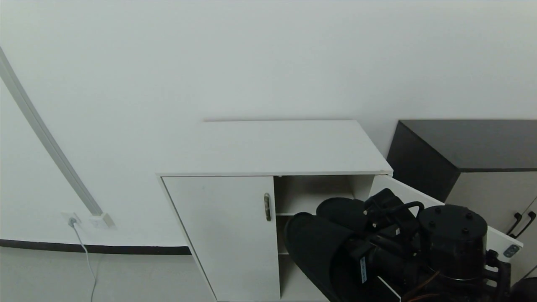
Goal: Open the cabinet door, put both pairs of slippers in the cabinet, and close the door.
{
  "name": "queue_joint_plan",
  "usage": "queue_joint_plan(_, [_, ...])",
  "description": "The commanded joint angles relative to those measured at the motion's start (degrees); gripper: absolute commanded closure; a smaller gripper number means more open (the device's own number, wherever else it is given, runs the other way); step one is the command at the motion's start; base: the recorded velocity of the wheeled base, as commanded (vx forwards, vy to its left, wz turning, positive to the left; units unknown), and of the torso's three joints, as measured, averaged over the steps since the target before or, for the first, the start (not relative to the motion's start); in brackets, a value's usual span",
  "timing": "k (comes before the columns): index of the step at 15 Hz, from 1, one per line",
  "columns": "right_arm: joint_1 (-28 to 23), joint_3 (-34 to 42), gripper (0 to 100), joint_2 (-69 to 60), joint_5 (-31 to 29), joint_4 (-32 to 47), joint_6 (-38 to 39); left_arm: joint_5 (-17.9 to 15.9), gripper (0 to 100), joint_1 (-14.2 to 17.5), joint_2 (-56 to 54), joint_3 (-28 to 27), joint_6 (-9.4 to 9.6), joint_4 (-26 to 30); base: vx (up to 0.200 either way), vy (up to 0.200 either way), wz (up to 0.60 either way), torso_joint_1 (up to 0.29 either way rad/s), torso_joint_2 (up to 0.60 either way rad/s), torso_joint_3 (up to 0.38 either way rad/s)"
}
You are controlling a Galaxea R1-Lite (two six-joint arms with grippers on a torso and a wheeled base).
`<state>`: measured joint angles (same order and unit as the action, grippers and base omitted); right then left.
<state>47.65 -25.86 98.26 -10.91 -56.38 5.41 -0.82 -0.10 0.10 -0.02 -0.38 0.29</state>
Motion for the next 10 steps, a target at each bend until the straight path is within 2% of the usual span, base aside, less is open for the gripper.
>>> queue_joint_plan(1, [0.1, 1.0, 100, 1.1, 0.0, -0.7, -0.2, -0.1, 100, 0.0, 0.0, -0.1, 0.03, 0.0, 0.000, 0.000, 0.00, -0.212, 0.54, 0.320])
queue_joint_plan(10, [0.2, 1.4, 100, 2.4, -0.1, -3.0, -0.4, 0.0, 100, 0.0, 0.0, 0.0, 0.03, 0.0, 0.000, 0.000, 0.00, -0.192, 0.52, 0.318])
